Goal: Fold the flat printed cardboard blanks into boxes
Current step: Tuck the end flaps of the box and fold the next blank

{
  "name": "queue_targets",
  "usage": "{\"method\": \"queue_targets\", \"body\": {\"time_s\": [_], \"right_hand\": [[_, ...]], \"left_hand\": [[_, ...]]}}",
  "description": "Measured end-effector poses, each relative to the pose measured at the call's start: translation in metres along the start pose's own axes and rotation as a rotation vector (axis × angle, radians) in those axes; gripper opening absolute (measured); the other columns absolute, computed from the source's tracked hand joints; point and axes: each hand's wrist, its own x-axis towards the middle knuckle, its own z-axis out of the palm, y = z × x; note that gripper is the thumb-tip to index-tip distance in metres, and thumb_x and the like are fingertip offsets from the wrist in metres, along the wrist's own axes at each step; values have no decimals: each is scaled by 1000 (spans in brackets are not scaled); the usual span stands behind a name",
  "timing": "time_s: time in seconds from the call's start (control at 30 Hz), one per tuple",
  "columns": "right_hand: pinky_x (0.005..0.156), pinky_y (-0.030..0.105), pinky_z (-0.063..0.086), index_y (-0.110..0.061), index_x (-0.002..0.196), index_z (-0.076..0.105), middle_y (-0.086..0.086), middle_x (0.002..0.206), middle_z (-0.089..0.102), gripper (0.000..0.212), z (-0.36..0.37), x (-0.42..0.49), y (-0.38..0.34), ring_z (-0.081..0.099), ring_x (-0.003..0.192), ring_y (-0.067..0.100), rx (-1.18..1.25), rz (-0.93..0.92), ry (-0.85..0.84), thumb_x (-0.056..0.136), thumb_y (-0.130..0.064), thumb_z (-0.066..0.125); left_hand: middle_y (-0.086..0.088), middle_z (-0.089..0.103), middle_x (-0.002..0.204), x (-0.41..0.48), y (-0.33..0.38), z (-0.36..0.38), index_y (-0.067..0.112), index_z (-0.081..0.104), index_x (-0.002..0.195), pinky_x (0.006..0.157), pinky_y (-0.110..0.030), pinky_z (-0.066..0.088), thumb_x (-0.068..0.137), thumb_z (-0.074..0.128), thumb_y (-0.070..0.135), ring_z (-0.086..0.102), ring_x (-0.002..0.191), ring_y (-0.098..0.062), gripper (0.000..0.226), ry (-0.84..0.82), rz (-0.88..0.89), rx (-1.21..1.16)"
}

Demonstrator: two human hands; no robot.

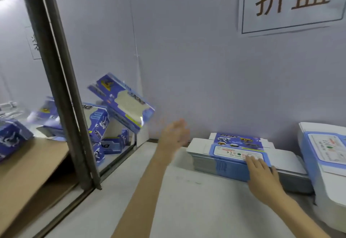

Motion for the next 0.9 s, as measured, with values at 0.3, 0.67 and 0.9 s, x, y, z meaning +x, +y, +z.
{"method": "queue_targets", "body": {"time_s": [0.3,0.67,0.9], "right_hand": [[96,21,38,-25,139,46,-4,131,48,52,-6,-1,12,46,121,15,23,-130,163,90,-13,58],[112,24,26,-19,149,34,-1,154,37,51,-3,-13,29,35,140,16,22,-242,194,99,-14,48],[59,26,59,-13,90,77,4,89,77,44,-4,-26,28,74,76,18,120,-291,368,50,-14,96]], "left_hand": [[-3,36,152,-37,-118,74,14,41,145,114,-30,22,95,46,6,30,139,-20,51,-337,396,1325],[3,31,155,-19,-140,77,18,26,150,119,-29,4,103,38,17,24,144,-11,49,-311,493,1446],[2,31,157,-8,-144,72,23,31,150,114,-24,22,104,38,20,26,144,-11,47,-349,516,1471]]}}
